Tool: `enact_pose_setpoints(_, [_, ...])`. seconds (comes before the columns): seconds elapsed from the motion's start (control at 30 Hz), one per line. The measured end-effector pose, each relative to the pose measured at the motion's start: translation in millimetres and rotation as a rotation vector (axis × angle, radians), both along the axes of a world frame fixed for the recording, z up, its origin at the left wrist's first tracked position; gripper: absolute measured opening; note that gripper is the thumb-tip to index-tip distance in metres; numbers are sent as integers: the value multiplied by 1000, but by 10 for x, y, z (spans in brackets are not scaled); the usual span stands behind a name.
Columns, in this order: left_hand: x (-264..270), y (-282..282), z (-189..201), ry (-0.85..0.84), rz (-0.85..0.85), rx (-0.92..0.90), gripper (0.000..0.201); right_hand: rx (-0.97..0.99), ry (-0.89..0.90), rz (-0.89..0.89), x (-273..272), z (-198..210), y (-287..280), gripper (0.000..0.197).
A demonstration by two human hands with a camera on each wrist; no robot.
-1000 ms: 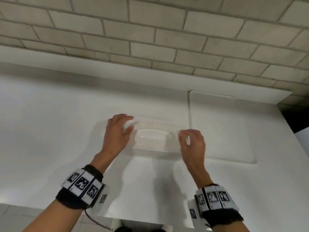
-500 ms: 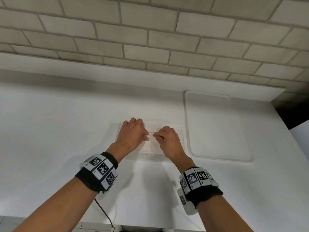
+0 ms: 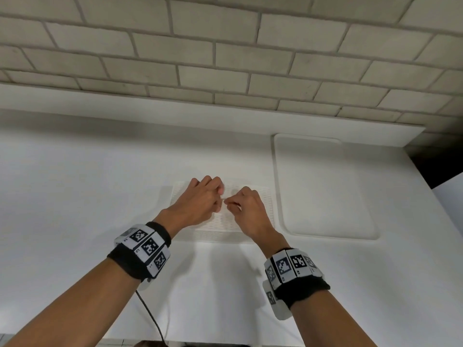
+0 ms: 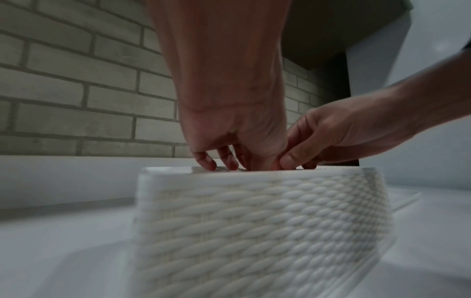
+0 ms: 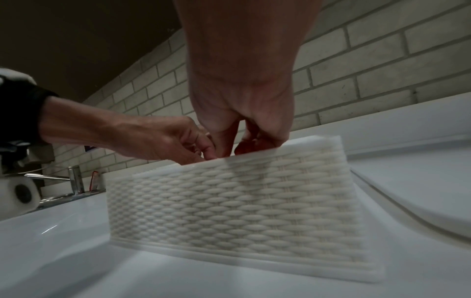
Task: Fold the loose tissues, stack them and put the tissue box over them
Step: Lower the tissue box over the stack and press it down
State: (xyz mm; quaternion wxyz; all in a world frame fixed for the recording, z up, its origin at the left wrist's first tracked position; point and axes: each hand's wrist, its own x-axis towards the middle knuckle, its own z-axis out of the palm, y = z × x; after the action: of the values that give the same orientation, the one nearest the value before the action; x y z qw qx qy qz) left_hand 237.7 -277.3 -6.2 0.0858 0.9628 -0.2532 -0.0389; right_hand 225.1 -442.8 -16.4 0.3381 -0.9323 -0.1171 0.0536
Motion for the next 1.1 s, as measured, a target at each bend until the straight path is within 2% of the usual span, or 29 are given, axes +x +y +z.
enact_pose_setpoints(0.07, [-32, 41, -67, -48, -1, -29, 17, 1, 25, 7, 15, 27, 10, 21])
enact_pose_setpoints(0.2, [-104, 82, -217, -68, 69, -214, 16, -53, 8, 15, 56, 71, 36, 17])
enact_pose_setpoints(0.3, [-122, 96, -276, 27, 180, -466, 9, -146, -41, 50, 57, 47, 47, 18])
enact_pose_setpoints(0.37, [-114, 90, -261, 110, 247, -599, 16, -176, -70, 61, 62, 20, 44, 21])
enact_pose_setpoints(0.43, [-96, 69, -258, 144, 290, -632, 21, -115, -56, 38, 59, 3, 41, 19])
enact_pose_setpoints(0.57, [-100, 47, -265, 124, 310, -737, 8, 34, -50, -9, 43, -42, 29, 10])
enact_pose_setpoints(0.73, [-124, 54, -264, 120, 277, -738, 8, 104, -30, 14, 54, -57, -16, 14])
enact_pose_setpoints(0.83, [-146, 63, -221, 198, 310, -862, 6, 179, -34, -29, 30, -76, 1, 9])
enact_pose_setpoints(0.97, [-153, 55, -130, 236, 340, -936, 13, 353, 14, -88, -3, -69, 0, 4])
enact_pose_setpoints(1.1, [-151, 31, -95, 264, 362, -915, 23, 366, 64, -88, -8, 26, -2, 5])
